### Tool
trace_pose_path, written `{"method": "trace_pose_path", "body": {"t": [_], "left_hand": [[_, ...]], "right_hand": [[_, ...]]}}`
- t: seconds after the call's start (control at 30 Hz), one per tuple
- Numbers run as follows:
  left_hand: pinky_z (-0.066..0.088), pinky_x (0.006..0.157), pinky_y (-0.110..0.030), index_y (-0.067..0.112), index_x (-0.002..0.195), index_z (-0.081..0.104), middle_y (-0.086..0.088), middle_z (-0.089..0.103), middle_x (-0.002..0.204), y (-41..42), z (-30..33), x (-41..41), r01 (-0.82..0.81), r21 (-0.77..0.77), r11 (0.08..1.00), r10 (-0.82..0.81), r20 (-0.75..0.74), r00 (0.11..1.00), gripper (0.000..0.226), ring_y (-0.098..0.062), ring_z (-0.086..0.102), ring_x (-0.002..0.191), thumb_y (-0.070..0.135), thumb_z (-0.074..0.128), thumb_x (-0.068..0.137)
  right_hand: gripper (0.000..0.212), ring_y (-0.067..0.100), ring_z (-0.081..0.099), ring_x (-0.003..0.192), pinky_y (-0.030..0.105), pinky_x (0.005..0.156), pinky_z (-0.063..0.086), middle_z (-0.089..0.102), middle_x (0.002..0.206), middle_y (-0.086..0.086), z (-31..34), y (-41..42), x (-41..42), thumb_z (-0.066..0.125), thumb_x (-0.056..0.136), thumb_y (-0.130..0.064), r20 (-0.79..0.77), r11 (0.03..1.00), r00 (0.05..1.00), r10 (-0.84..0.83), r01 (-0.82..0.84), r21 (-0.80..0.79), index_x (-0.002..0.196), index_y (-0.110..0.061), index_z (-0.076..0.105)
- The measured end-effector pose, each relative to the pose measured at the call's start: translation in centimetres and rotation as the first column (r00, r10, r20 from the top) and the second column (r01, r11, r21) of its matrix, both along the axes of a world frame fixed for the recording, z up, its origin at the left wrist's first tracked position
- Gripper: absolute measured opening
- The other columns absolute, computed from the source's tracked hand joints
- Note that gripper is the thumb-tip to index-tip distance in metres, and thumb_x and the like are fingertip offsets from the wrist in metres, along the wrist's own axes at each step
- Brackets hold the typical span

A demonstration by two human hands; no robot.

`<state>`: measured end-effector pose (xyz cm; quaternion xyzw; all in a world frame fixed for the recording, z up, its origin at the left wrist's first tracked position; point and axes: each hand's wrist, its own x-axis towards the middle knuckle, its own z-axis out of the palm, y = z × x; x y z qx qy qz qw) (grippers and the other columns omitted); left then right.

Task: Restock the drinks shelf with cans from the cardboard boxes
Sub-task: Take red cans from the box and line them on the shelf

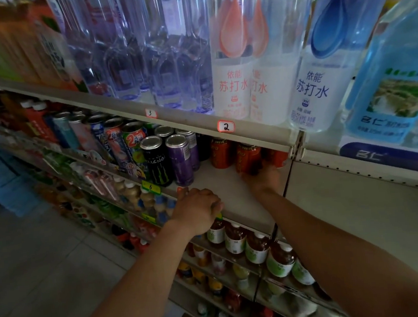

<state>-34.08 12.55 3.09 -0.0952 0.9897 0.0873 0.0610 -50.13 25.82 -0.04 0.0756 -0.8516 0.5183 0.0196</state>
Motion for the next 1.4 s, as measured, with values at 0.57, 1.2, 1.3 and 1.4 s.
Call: {"method": "trace_pose_path", "body": {"t": [0.57,1.2,1.3,1.4], "left_hand": [[0.043,0.086,-0.008,0.014,0.118,0.062,0.007,0.062,0.108,-2.2,-5.6,10.9,-0.13,0.427,0.895,0.404,-0.65,0.643,0.024,0.001,0.056,0.097,0.019,0.058,0.095],[0.05,0.073,-0.03,0.019,0.116,0.06,-0.002,0.07,0.088,10.0,-55.5,43.4,-0.858,0.476,-0.194,0.869,0.489,0.075,0.044,-0.026,0.068,0.078,0.034,0.048,0.076],[0.048,0.076,-0.029,0.016,0.121,0.057,-0.001,0.07,0.092,9.0,-61.2,43.9,-0.85,0.482,-0.211,0.874,0.483,0.057,0.04,-0.023,0.066,0.082,0.032,0.053,0.084],[0.048,0.076,-0.028,0.017,0.119,0.058,0.001,0.068,0.095,8.2,-65.4,44.9,-0.837,0.482,-0.261,0.88,0.476,0.0,0.029,-0.02,0.065,0.085,0.018,0.061,0.09]], "right_hand": [[0.017,0.016,0.057,0.063,0.027,0.057,0.044,0.06,0.074,0.002,4.3,0.0,15.8,0.072,0.088,-0.021,-0.318,0.858,0.867,0.384,-0.462,-0.224,0.086,-0.013,0.057],[0.045,0.032,0.056,0.113,0.026,0.09,0.034,0.061,0.119,0.019,-59.1,-6.4,38.6,0.075,0.082,-0.016,0.707,-0.128,0.137,0.694,-0.943,0.309,0.121,-0.001,0.059],[0.072,0.029,0.041,0.136,0.028,0.109,0.027,0.044,0.146,0.016,-65.6,-8.7,41.0,0.071,0.085,-0.022,0.698,-0.266,0.052,0.714,-0.903,0.339,0.147,-0.007,0.039],[0.083,0.03,0.037,0.139,0.034,0.112,0.033,0.037,0.151,0.015,-70.6,-10.3,42.7,0.072,0.081,-0.019,0.702,-0.345,-0.002,0.712,-0.872,0.348,0.153,-0.017,0.03]]}}
